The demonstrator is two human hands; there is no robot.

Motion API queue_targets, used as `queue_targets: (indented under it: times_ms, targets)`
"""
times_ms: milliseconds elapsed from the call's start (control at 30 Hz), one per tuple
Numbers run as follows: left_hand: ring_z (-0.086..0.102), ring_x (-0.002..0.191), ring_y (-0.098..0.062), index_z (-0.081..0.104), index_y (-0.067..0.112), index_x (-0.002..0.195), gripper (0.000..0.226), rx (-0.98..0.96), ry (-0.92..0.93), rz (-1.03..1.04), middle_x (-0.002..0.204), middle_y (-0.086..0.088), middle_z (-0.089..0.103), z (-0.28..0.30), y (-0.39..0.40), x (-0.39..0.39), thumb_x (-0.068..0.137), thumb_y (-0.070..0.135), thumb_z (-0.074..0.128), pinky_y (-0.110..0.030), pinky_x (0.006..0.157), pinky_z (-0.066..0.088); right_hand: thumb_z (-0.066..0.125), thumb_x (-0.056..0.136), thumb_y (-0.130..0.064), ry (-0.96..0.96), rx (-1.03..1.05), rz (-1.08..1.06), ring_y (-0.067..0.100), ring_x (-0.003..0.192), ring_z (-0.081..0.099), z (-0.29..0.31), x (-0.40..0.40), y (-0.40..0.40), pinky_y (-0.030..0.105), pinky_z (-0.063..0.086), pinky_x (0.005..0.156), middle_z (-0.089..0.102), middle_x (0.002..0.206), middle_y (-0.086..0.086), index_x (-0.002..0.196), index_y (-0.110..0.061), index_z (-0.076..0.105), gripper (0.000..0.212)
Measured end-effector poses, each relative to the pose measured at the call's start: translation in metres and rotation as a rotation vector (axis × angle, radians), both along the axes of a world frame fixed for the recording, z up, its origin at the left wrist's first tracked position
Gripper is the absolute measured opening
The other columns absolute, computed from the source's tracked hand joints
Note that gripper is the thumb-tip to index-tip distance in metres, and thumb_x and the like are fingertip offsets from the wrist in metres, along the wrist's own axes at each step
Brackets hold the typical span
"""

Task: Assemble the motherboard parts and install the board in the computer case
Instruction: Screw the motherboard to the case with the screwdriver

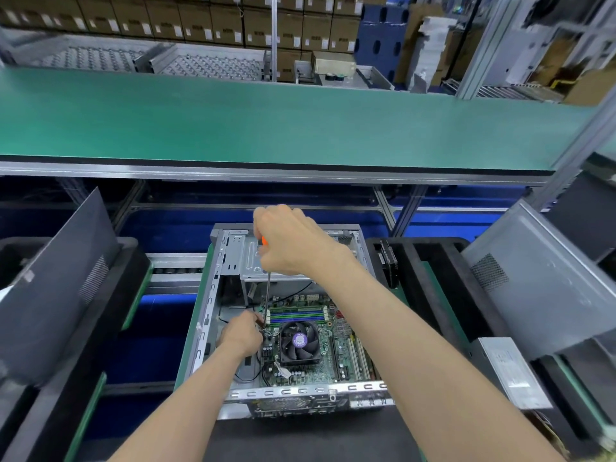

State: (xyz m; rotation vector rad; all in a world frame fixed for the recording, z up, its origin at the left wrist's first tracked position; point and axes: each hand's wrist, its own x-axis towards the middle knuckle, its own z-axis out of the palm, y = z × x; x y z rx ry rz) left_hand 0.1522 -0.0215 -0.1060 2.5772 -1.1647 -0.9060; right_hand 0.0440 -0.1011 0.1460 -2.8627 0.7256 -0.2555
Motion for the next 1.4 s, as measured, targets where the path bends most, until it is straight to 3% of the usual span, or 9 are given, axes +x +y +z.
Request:
queue_targets:
  times_ms: [133, 233, 367, 500, 600, 833, 1067, 1267, 1400]
  targets:
    - [0.067, 0.081, -0.02, 0.055, 0.032, 0.116, 0.047, -0.006, 0.01, 0.004, 0.093, 0.0, 0.066, 0.0003, 0.0, 0.0005, 0.084, -0.001, 0.044, -0.036, 0.077, 0.058, 0.052, 0.097, -0.03, 0.04, -0.194, -0.089, 0.031, 0.073, 0.042, -0.0032, 0.0031, -0.0015, 0.038, 0.029, 0.064, 0.025, 0.069, -0.002, 0.081, -0.016, 0.038, 0.026]
    - [0.067, 0.081, -0.019, 0.055, 0.031, 0.116, 0.047, -0.011, 0.011, 0.004, 0.097, 0.001, 0.066, 0.0004, 0.0006, 0.0006, 0.084, -0.001, 0.043, -0.036, 0.076, 0.058, 0.06, 0.089, -0.034, 0.059, -0.145, -0.066, 0.03, 0.077, 0.047, -0.0007, 0.0009, -0.0015, 0.039, 0.031, 0.065, 0.037, 0.077, 0.0, 0.084, -0.016, 0.043, 0.026]
    - [0.066, 0.08, -0.019, 0.055, 0.032, 0.116, 0.048, -0.01, -0.001, 0.003, 0.096, 0.003, 0.066, -0.0009, 0.0002, 0.0008, 0.082, 0.0, 0.044, -0.036, 0.076, 0.058, 0.06, 0.076, -0.012, 0.012, 0.071, 0.051, 0.029, 0.086, 0.05, 0.0033, -0.0019, 0.0005, 0.037, 0.036, 0.067, 0.051, 0.101, 0.001, 0.107, -0.014, 0.053, 0.032]
    - [0.065, 0.081, -0.018, 0.057, 0.032, 0.117, 0.05, -0.009, -0.008, 0.009, 0.101, 0.004, 0.066, -0.0001, 0.0002, 0.0004, 0.081, 0.0, 0.044, -0.036, 0.078, 0.058, 0.055, 0.09, -0.017, 0.006, -0.09, -0.027, 0.032, 0.075, 0.041, -0.0018, 0.0039, 0.0038, 0.038, 0.031, 0.064, 0.034, 0.074, 0.001, 0.091, -0.012, 0.041, 0.015]
    - [0.065, 0.084, -0.02, 0.057, 0.029, 0.121, 0.05, -0.009, -0.008, 0.009, 0.104, 0.001, 0.066, 0.0002, -0.0005, 0.0004, 0.083, 0.001, 0.044, -0.037, 0.078, 0.059, 0.051, 0.096, -0.027, 0.027, -0.209, -0.093, 0.03, 0.072, 0.04, -0.0045, 0.0051, 0.0026, 0.038, 0.029, 0.064, 0.023, 0.068, -0.002, 0.079, -0.015, 0.036, 0.026]
    - [0.065, 0.087, -0.021, 0.052, 0.024, 0.129, 0.047, 0.01, -0.024, 0.012, 0.104, -0.001, 0.066, 0.0001, -0.0002, -0.0001, 0.087, 0.003, 0.046, -0.037, 0.078, 0.059, 0.061, 0.075, -0.015, 0.007, 0.061, 0.041, 0.031, 0.084, 0.051, 0.0016, -0.0015, 0.0021, 0.037, 0.037, 0.066, 0.054, 0.098, 0.004, 0.1, -0.014, 0.053, 0.027]
    - [0.066, 0.086, -0.021, 0.051, 0.022, 0.131, 0.047, 0.021, -0.029, 0.01, 0.104, -0.002, 0.066, 0.0012, -0.0003, 0.0001, 0.087, 0.003, 0.046, -0.039, 0.078, 0.06, 0.053, 0.097, -0.032, 0.03, -0.187, -0.092, 0.03, 0.072, 0.042, -0.004, 0.0043, 0.0023, 0.039, 0.03, 0.064, 0.025, 0.069, -0.002, 0.081, -0.016, 0.037, 0.027]
    - [0.066, 0.086, -0.021, 0.049, 0.02, 0.133, 0.048, 0.021, -0.027, 0.004, 0.104, -0.002, 0.065, 0.0011, 0.001, -0.0001, 0.088, 0.004, 0.046, -0.038, 0.078, 0.06, 0.062, 0.075, -0.014, -0.008, 0.064, 0.032, 0.028, 0.083, 0.052, 0.0015, -0.0035, 0.0032, 0.035, 0.034, 0.063, 0.051, 0.097, 0.001, 0.103, -0.015, 0.052, 0.03]
    - [0.066, 0.088, -0.021, 0.052, 0.021, 0.132, 0.048, 0.023, -0.026, 0.005, 0.108, -0.002, 0.066, 0.0023, 0.0014, -0.0005, 0.087, 0.003, 0.047, -0.038, 0.079, 0.059, 0.058, 0.087, -0.016, 0.014, -0.065, -0.026, 0.032, 0.077, 0.046, -0.0016, 0.0019, 0.0044, 0.037, 0.033, 0.062, 0.041, 0.079, 0.003, 0.093, -0.011, 0.046, 0.014]
